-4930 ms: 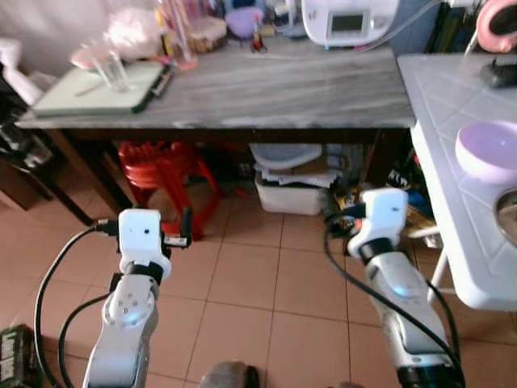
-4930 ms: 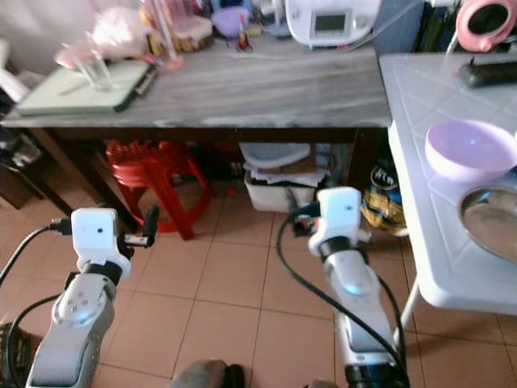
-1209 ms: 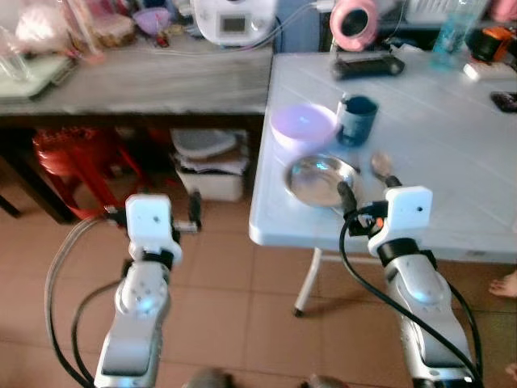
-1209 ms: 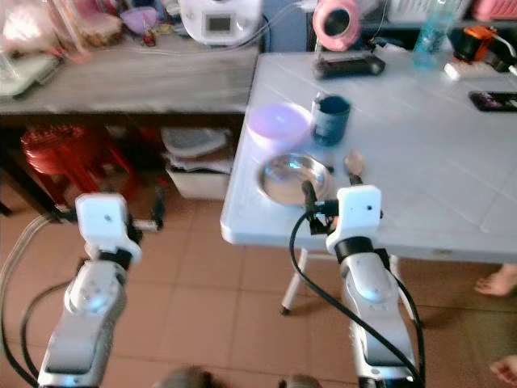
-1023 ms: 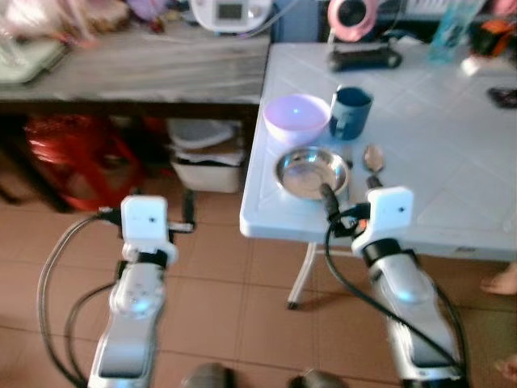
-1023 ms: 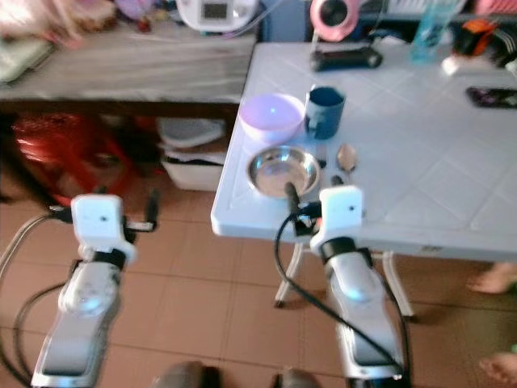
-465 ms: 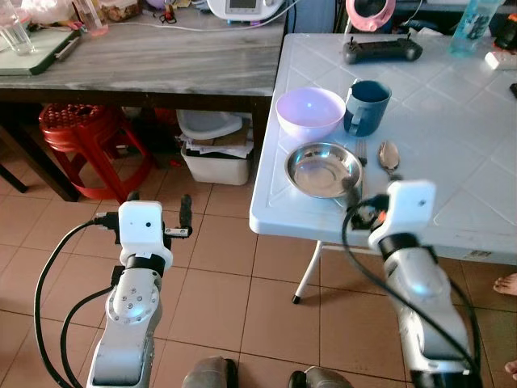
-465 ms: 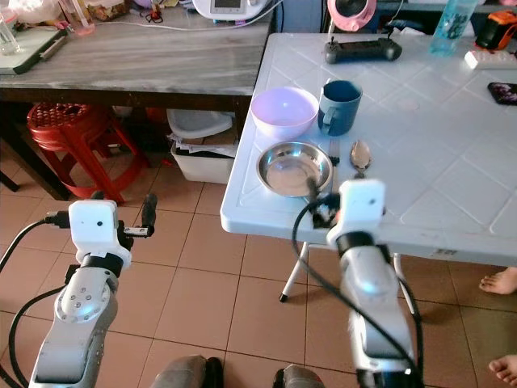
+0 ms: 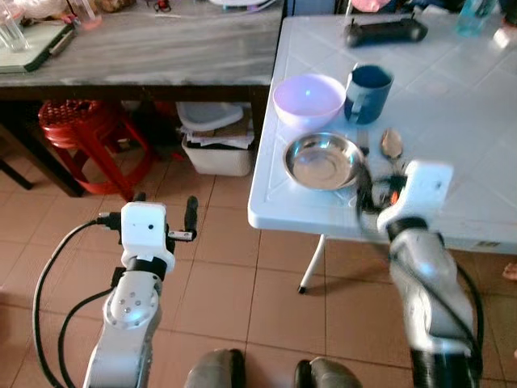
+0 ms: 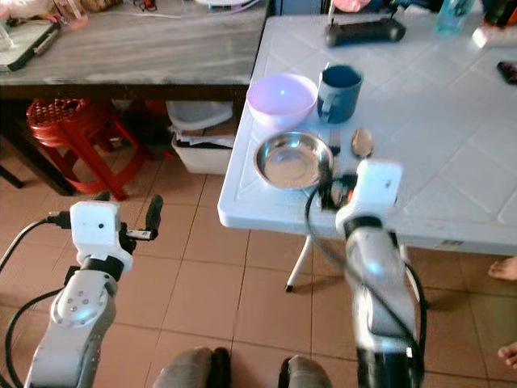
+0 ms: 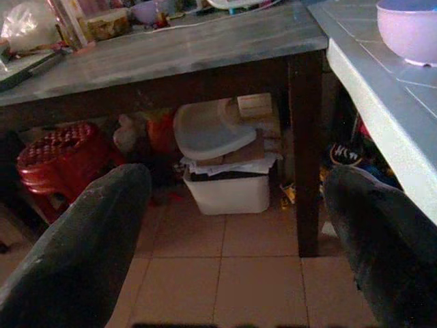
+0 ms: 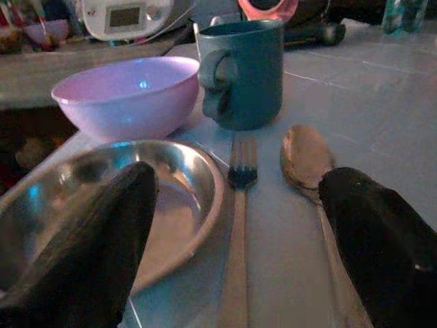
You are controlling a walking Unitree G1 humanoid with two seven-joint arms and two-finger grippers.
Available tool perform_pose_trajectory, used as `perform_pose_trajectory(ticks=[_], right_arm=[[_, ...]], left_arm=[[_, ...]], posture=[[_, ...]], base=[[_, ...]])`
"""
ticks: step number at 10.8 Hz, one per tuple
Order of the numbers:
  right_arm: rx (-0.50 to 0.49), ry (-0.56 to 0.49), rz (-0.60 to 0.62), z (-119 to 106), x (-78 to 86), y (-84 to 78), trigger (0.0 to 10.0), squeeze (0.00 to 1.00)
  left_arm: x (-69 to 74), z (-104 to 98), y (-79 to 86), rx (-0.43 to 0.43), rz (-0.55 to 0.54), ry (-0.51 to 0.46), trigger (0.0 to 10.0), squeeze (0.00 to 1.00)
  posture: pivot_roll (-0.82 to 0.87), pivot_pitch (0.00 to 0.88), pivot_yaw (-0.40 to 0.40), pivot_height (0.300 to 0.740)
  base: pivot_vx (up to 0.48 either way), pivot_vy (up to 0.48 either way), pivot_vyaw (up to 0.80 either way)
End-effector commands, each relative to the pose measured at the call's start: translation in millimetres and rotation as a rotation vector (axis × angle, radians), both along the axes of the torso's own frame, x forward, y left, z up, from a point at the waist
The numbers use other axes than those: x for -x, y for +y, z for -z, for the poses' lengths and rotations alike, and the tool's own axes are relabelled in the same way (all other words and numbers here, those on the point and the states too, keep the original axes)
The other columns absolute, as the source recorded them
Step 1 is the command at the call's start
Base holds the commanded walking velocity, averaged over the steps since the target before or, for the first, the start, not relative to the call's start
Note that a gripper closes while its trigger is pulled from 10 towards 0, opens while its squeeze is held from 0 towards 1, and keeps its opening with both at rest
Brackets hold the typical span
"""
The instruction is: Setting the table
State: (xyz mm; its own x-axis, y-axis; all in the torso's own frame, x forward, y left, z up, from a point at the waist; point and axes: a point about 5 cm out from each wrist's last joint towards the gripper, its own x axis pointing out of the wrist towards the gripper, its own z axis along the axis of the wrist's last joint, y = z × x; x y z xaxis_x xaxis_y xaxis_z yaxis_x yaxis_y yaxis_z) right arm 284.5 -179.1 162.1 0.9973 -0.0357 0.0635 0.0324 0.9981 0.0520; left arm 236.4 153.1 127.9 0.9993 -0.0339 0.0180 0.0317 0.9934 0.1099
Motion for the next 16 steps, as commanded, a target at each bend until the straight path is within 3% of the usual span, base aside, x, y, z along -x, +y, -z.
perform_pose_trajectory(ticks=[1, 3, 4, 10, 16], right_arm=[[-0.022, 0.033, -0.01, 6, -0.5, 1.5, 10.0, 1.0], [-0.036, 0.06, -0.029, 8, 0.7, 3.5, 10.0, 1.0], [-0.058, 0.075, -0.029, 8, -0.9, 3.8, 10.0, 0.0], [-0.249, 0.126, -0.126, -2, -10.7, 22.1, 10.0, 0.0], [-0.297, 0.189, -0.219, -3, -11.4, 35.7, 10.0, 0.0]], left_arm=[[4.6, 0, 2.5, -0.008, 0.004, 0.011, 10.0, 0.0], [7.6, 2, 0.1, -0.015, 0.025, 0.025, 10.0, 0.0], [6.0, 1, -0.5, -0.014, 0.029, 0.025, 10.0, 0.0], [6.2, 1, -2.1, -0.004, 0.03, 0.028, 10.0, 0.0], [5.5, 0, -4.2, 0.005, 0.042, 0.027, 10.0, 0.0]], posture=[[0.07, 0.169, 0.118, 0.74], [0.07, 0.155, 0.114, 0.74], [0.07, 0.155, 0.112, 0.74], [0.07, 0.155, 0.101, 0.74], [0.07, 0.171, 0.101, 0.74]], base=[[0.0, 0.0, 0.0], [0.0, 0.0, 0.0], [0.0, 0.0, 0.0], [0.0, 0.0, 0.0], [0.0, 0.0, 0.0]])
